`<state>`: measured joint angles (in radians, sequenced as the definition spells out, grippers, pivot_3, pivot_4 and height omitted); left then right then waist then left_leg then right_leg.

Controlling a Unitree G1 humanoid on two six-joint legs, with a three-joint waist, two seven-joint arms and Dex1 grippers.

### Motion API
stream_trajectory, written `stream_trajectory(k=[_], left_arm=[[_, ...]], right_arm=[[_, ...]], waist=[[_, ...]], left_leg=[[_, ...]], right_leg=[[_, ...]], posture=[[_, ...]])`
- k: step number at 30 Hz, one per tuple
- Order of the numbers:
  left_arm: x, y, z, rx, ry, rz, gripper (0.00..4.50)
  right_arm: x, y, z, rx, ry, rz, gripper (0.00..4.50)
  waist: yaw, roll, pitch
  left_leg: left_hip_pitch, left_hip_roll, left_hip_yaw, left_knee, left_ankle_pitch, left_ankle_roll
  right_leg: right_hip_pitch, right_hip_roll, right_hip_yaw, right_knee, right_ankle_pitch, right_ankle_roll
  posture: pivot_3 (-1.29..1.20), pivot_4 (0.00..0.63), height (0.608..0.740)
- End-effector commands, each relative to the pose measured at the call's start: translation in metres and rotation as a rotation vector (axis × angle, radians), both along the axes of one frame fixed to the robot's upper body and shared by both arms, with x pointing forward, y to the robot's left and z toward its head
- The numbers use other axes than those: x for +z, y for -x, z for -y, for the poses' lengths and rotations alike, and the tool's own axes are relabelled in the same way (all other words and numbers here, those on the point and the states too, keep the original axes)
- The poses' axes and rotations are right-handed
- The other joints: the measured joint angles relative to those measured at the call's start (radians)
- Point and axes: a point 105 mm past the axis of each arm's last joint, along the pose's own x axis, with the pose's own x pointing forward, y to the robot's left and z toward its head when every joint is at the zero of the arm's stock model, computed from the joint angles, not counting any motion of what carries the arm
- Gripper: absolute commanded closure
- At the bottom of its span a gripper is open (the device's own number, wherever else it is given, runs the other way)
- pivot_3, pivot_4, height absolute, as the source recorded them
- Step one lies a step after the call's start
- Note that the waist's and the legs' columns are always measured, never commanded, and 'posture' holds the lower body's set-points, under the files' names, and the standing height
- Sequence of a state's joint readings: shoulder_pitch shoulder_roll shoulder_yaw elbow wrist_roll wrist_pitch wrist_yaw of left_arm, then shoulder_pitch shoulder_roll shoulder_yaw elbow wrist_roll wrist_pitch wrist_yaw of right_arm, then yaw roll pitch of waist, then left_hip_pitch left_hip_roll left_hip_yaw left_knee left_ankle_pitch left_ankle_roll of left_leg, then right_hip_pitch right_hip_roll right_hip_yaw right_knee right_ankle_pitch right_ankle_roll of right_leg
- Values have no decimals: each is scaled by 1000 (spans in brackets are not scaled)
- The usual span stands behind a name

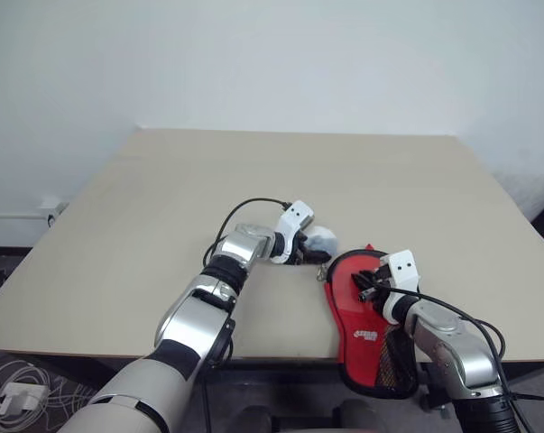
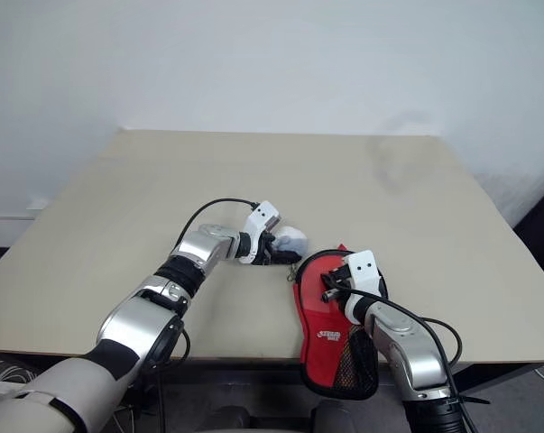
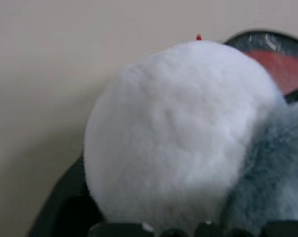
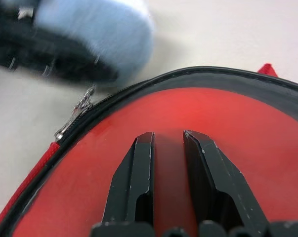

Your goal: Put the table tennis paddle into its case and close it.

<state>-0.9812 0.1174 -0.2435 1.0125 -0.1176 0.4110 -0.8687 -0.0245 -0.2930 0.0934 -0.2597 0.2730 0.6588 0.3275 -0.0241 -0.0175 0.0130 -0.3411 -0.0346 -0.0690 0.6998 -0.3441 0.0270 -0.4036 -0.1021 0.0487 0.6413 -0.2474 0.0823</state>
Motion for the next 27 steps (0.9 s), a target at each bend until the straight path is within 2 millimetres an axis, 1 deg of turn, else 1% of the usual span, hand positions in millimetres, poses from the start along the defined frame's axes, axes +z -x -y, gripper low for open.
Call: stream_trajectory(k=[1, 3, 5, 7, 9, 11, 15, 18, 21, 23, 25, 27], left_arm=[[22, -12, 3, 4, 13, 80, 2321], [24, -15, 3, 7, -7, 92, 2941], [25, -20, 1, 24, -38, 113, 3457], [27, -23, 2, 29, -62, 142, 3457], [30, -26, 7, 41, -75, 159, 3457], [34, -28, 16, 41, -73, 188, 3457], [53, -33, 39, 63, -16, 279, 3457], [61, -32, 54, 81, 17, 294, 3457], [62, -34, 62, 103, -21, 334, 3457], [66, -33, 68, 112, -6, 348, 3457], [71, -29, 80, 96, 39, 352, 3457], [72, -24, 90, 74, 47, 369, 3457]], right_arm=[[-41, 21, -8, 48, 39, -185, 3518], [-44, 21, -7, 42, 56, -196, 3518], [-48, 22, -5, 42, 76, -211, 3518], [-52, 24, -5, 52, 94, -223, 3518], [-56, 29, -7, 81, 108, -242, 3518], [-58, 34, -10, 105, 116, -253, 3518], [-67, 40, -10, 115, 162, -287, 3518], [-67, 43, -14, 127, 160, -285, 3518], [-67, 44, -16, 121, 158, -282, 3518], [-67, 44, -15, 117, 161, -281, 3518], [-68, 44, -14, 107, 165, -280, 3518], [-69, 44, -14, 100, 167, -280, 3518]], waist=[[0, 0, 0], [0, -1, -1], [0, -2, -1], [0, -2, -1], [1, -3, -2], [2, -3, -2], [5, -4, -2], [5, -5, -3], [5, -5, -3], [4, -5, -3], [5, -5, -3], [5, -5, -3]], left_leg=[[0, 0, 0, 0, 0, 0], [0, 0, 0, 0, 0, 0], [0, 0, 0, 0, 0, 0], [1, 0, 0, 0, 0, 0], [2, 0, -1, 0, 0, 0], [3, 0, -2, 0, 0, 0], [7, 0, -4, 0, 0, 0], [11, 0, -4, -1, -2, 2], [13, 0, -4, -2, -2, 3], [13, 0, -4, -2, -2, 3], [13, 0, -3, -2, -2, 3], [13, 0, -3, -2, -2, 2]], right_leg=[[0, 0, 0, 0, 0, 0], [0, 0, 0, 0, 0, 0], [1, 0, -1, 0, 0, 0], [2, 0, -1, 0, 0, 0], [3, 0, -1, 0, 0, 0], [6, 0, -2, -1, 0, 0], [10, 0, -4, -2, 0, 0], [14, -1, -5, -3, 0, 0], [15, -1, -5, -3, 0, 1], [15, -1, -5, -3, 0, 1], [14, -1, -5, -3, 0, 1], [15, -1, -5, -3, 0, 1]], posture=[[0, 0, 716], [0, 0, 716], [0, 0, 716], [0, 0, 716], [0, 0, 716], [0, 0, 716], [0, 0, 716], [0, 0, 716], [0, 0, 716], [0, 0, 716], [0, 0, 716], [0, 0, 716]])
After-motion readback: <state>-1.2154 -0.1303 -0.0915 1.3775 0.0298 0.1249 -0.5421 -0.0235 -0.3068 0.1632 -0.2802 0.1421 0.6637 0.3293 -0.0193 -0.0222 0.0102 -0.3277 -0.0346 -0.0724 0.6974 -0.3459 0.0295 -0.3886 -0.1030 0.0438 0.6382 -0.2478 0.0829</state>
